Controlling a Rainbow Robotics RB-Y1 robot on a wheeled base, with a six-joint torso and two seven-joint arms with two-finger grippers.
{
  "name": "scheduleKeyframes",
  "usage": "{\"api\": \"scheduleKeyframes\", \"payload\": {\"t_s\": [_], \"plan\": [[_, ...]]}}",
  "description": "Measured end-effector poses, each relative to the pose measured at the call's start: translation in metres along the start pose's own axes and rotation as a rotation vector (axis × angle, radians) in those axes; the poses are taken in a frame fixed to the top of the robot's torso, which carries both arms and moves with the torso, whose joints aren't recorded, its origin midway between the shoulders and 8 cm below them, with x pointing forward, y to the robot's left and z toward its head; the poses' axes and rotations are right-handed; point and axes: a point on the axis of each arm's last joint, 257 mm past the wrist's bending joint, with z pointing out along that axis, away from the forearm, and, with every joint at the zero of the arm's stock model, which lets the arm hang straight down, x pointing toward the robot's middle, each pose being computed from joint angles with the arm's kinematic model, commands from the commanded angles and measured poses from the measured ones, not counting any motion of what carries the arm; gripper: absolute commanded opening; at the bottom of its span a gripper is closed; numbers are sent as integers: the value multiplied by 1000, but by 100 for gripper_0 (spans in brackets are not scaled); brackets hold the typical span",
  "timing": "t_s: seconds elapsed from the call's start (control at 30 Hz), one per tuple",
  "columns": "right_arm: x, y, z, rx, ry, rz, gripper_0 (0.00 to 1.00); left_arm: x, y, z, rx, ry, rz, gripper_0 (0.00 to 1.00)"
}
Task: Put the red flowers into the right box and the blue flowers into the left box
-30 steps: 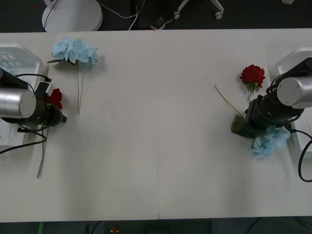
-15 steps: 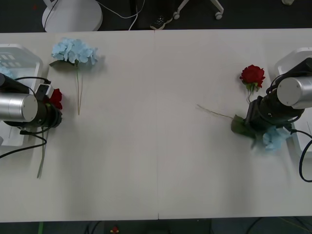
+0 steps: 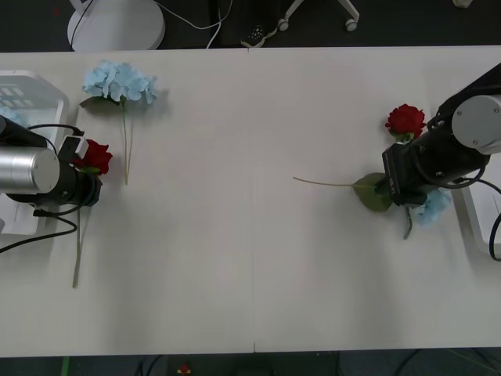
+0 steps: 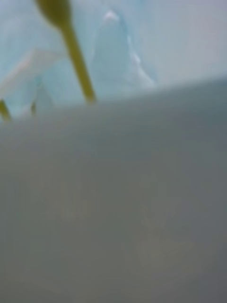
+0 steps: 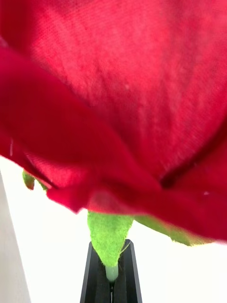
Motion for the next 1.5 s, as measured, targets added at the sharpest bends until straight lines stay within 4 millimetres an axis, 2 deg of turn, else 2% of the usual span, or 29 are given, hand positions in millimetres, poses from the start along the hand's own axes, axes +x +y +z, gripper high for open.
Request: {"api": "scheduleKeyframes", "payload": {"t_s": [0.1,0.27,0.33,0.47,0.57,0.67,0.77,0.87,1.0,1.07,1.17,1.33,1.4,1.5], "plan": [[15,14,-20,-47,25,-185,0,-8,-7,-20,22,-2,1,0],[38,29,-45,-117,13,-735,0,-28,-24,-62,75,-29,20,0],[49,36,-55,-152,14,-854,0,-37,-37,-76,121,-56,25,0],[80,48,-80,-238,70,-952,0,-57,-69,-102,243,-126,29,0],[104,53,-98,-318,111,-1208,0,-72,-102,-123,367,-186,31,0],[122,63,-113,-406,99,-1470,0,-96,-140,-150,546,-292,-11,0],[133,69,-122,-444,105,-1511,0,-118,-164,-176,691,-393,-77,0],[134,70,-123,-447,105,-1514,0,-135,-184,-200,822,-470,-149,0],[128,65,-112,-416,113,-1502,0,-149,-214,-225,964,-539,-206,0],[120,61,-99,-387,117,-1485,0,-153,-233,-235,1019,-580,-198,0],[106,55,-72,-346,112,-1451,0,-149,-263,-240,1058,-625,-124,0],[69,35,-15,-245,70,-1409,0,-137,-307,-243,1111,-647,-46,0],[51,25,7,-195,35,-1416,0,-139,-321,-247,1137,-657,-64,0],[25,11,29,-118,-22,-1446,0,-144,-343,-254,1170,-685,-101,0]]}}
